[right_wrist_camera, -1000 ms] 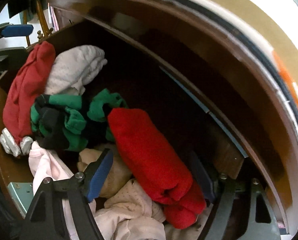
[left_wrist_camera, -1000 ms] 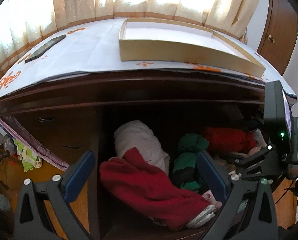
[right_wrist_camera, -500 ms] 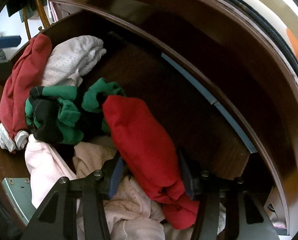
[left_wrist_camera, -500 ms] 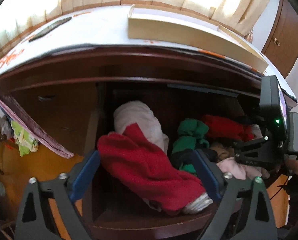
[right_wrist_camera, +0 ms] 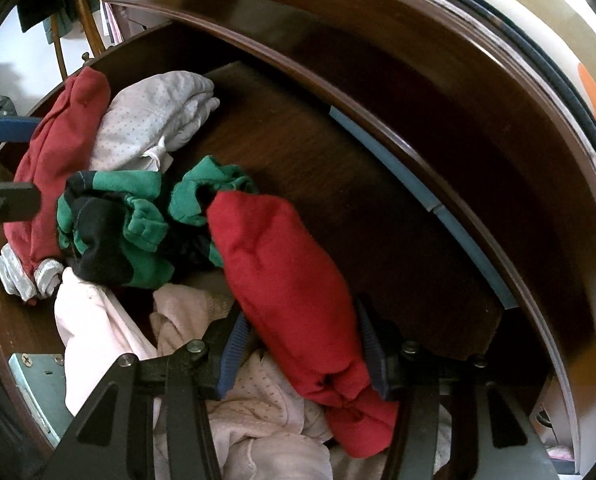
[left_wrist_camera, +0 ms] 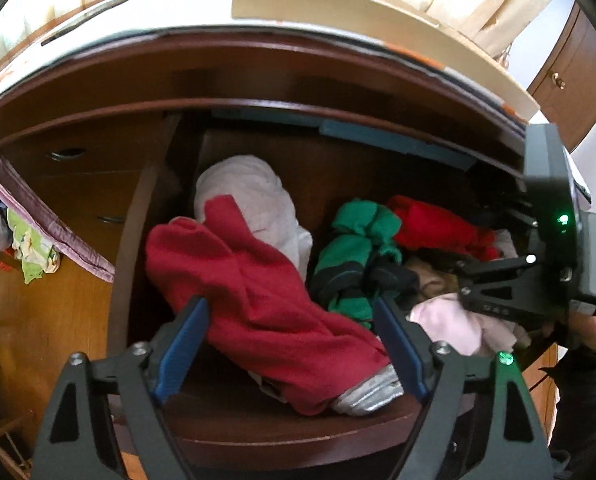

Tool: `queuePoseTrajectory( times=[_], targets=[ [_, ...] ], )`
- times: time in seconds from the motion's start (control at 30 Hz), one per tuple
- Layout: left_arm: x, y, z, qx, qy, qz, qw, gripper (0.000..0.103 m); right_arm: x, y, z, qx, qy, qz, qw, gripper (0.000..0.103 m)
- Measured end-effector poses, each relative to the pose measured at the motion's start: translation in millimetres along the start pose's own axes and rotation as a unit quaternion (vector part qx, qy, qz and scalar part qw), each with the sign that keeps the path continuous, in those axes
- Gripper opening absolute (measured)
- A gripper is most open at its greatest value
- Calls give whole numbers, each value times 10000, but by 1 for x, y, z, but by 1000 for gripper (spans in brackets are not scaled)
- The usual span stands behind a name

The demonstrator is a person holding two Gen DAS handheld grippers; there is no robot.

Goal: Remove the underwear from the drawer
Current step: 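Grasp a dark red sock with the left tool while the right tool grasps a red sock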

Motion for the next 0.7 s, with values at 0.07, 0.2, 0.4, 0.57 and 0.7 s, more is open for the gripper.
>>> queuePoseTrajectory(
  times=[0.07, 0.2, 0.4, 0.57, 0.7],
  targets=[
    [3, 0, 2, -63, -7, 27, 10000, 84, -1, 0, -3, 3, -11, 2, 10000, 54],
    [15, 1, 7, -112, -74, 147, 9998, 83, 5, 1, -4, -6, -26, 20, 10000, 55],
    [13, 2, 9, -12, -116, 44, 9999, 75, 0, -1, -2, -27, -2, 39, 10000, 55],
    [13, 3, 10, 314, -341, -58, 9989, 54, 1, 0, -2, -13, -16, 62, 10000, 55],
    [12, 3, 9, 402, -252, -138, 9988, 23, -1, 2, -7, 33, -7, 12, 10000, 54]
  ],
)
Point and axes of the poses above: each gripper's, at about its wrist camera, not at the fingertips, and x roughly the way its jaws point, z to its left, y to its underside, the point moved 6 cm from there along x, roughly the way its jaws point, and after that the axes turned 3 degrees about -x, right-handed, at the moved point
